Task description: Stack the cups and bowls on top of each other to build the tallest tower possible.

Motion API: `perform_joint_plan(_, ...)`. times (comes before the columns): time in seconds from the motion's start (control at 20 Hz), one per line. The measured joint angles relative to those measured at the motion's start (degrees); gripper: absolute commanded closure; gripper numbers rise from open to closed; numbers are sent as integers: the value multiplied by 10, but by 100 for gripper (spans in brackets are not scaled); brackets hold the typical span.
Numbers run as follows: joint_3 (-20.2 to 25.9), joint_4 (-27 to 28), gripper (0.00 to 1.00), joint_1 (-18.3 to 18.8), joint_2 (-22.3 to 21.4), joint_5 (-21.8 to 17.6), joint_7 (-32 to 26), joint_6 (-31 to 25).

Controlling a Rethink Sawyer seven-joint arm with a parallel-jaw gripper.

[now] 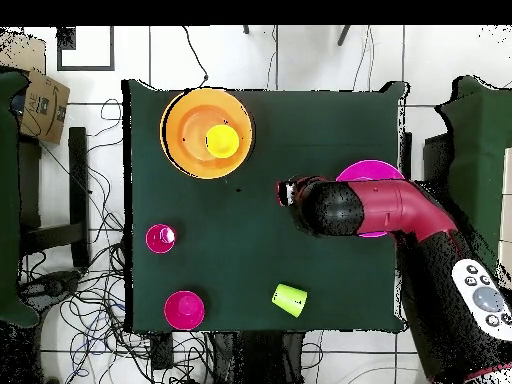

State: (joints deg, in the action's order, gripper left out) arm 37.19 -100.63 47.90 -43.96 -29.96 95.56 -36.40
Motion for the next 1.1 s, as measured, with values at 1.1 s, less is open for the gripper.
perform_joint_plan(1.1, -39, -107, 0, -123, -125, 77, 29, 0)
